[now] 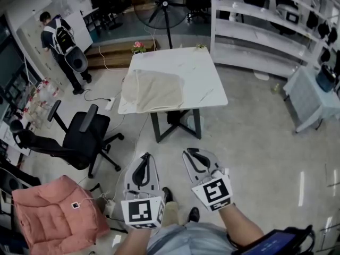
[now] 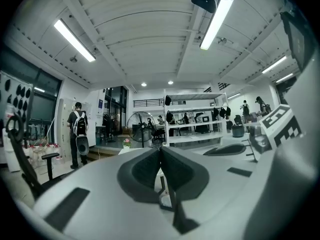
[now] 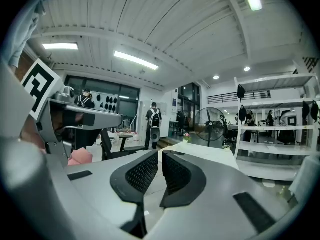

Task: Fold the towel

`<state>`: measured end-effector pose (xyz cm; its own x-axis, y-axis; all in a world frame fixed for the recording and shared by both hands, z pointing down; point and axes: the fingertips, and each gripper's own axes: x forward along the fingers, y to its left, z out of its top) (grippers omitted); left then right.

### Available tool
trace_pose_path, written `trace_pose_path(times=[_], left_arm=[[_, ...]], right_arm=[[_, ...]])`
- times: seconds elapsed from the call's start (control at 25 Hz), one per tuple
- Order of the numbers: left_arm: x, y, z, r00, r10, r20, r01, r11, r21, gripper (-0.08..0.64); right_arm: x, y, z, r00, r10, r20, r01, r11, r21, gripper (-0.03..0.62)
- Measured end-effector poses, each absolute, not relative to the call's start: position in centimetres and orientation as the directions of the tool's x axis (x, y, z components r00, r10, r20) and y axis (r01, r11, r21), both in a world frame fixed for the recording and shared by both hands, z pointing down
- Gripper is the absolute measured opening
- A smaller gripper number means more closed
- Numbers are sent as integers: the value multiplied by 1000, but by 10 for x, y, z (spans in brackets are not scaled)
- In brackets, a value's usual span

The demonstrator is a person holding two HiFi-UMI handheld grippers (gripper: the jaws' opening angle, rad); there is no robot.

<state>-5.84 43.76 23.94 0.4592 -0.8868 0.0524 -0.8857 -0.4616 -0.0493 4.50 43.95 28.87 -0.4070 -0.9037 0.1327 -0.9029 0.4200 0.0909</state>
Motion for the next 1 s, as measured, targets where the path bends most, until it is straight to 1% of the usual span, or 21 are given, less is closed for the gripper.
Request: trace_pose_path(times=[0.28, 0.6, 0.84, 1.0], left_arm=[[-82, 387, 265, 420, -904, 81, -906, -423, -14, 8], [-115, 259, 295, 399, -911, 105, -917, -399, 17, 8], [-136, 162, 289, 410, -905, 117, -912, -410, 24, 8], [-149, 115, 274, 412, -906, 95, -911, -412, 22, 8]], right_arm=[[35, 390, 306, -413, -896, 161, -894, 433, 116, 41], [10, 277, 331, -450, -875, 178, -868, 476, 143, 43], [-13, 183, 331, -477, -859, 187, -840, 508, 190, 84], [-22, 135, 322, -476, -858, 194, -833, 510, 214, 91]])
